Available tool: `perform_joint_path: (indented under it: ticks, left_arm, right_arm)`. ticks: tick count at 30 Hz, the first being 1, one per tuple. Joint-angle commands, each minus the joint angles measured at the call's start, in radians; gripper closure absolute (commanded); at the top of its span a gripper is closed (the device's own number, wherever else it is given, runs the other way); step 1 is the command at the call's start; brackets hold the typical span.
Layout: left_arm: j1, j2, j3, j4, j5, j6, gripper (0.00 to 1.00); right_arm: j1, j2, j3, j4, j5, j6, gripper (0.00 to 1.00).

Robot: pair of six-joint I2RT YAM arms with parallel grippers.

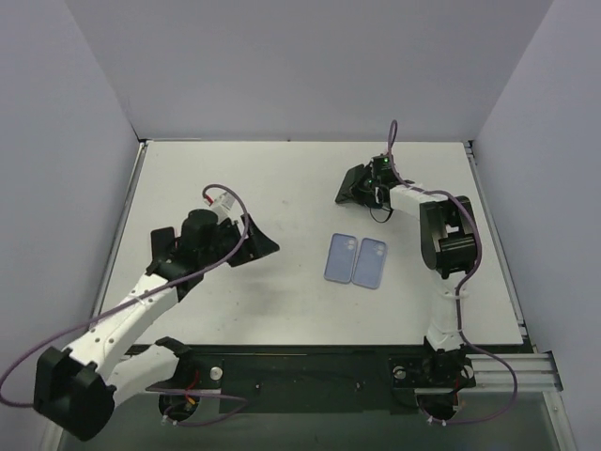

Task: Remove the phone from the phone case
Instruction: Place the phone at the center of the board.

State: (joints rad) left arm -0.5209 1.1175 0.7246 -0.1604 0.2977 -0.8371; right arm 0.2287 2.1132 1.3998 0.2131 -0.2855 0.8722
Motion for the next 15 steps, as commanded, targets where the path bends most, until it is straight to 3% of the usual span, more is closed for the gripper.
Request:
perform_joint_path:
  ticks: [1, 6, 10, 15]
  left_arm:
    - [0.099, -0.218, 0.013, -0.33, -0.011, 0.125, 0.2]
    - [0.167, -0.379, 0.012, -0.457, -0.047, 0.136, 0.2]
    - [0.186, -0.43, 0.038, -0.511, -0.136, 0.145, 0.2]
    - [0.211, -0.453, 0.091, -0.522, -0.147, 0.139, 0.2]
  right_arm:
    - [-0.035, -0.004, 0.053, 0.074, -0.059, 0.013, 1.0]
    - [-0.06, 0.037, 0.094, -0.032, -0.11, -0.035, 0.95]
    - [-0.074, 0.077, 0.142, -0.073, -0.144, -0.055, 0.9]
    - [-0.074, 0.133, 0.232, -0.138, -0.204, -0.09, 0.9]
